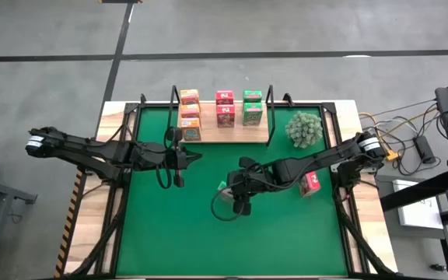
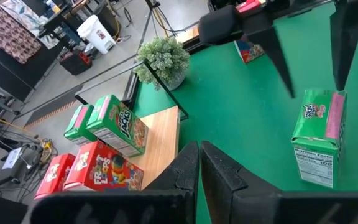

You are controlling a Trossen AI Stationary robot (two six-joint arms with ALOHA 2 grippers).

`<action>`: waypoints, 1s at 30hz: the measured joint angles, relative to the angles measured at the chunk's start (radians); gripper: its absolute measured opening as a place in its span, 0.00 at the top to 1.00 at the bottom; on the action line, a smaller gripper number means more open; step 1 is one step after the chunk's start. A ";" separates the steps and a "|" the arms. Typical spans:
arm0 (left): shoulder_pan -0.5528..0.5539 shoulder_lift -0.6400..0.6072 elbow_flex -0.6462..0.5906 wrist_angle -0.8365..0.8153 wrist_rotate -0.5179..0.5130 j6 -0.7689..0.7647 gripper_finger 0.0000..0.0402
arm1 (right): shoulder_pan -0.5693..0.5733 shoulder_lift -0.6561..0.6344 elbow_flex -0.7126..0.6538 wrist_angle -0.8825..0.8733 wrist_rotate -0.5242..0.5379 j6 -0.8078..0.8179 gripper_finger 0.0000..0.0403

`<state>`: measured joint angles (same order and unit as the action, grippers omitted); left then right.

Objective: Stack cereal on shelf
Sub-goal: Put the green cereal box on the shelf aligned with the other green cereal boxes

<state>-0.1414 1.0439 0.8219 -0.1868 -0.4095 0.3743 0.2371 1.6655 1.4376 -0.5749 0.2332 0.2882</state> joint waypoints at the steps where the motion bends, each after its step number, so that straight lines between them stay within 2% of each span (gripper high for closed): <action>1: 0.000 0.000 0.000 -0.001 0.000 -0.002 1.00 | 0.000 0.002 0.000 -0.001 0.012 0.000 0.54; 7: 0.000 0.000 0.000 -0.001 0.000 -0.013 1.00 | 0.000 0.050 0.000 -0.015 0.011 0.000 0.36; 14: 0.000 0.000 0.000 -0.001 0.000 -0.017 1.00 | 0.000 0.095 -0.001 -0.016 -0.007 0.026 0.31; 19: 0.000 0.000 0.000 -0.001 0.000 -0.017 1.00 | 0.000 0.095 -0.001 -0.015 -0.008 0.026 0.36; 30: 0.000 0.000 0.000 -0.001 0.000 -0.017 1.00 | -0.002 0.090 -0.001 -0.019 -0.031 0.012 0.57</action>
<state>-0.1413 1.0435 0.8215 -0.1879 -0.4091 0.3576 0.2352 1.7560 1.4368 -0.5938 0.2025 0.3006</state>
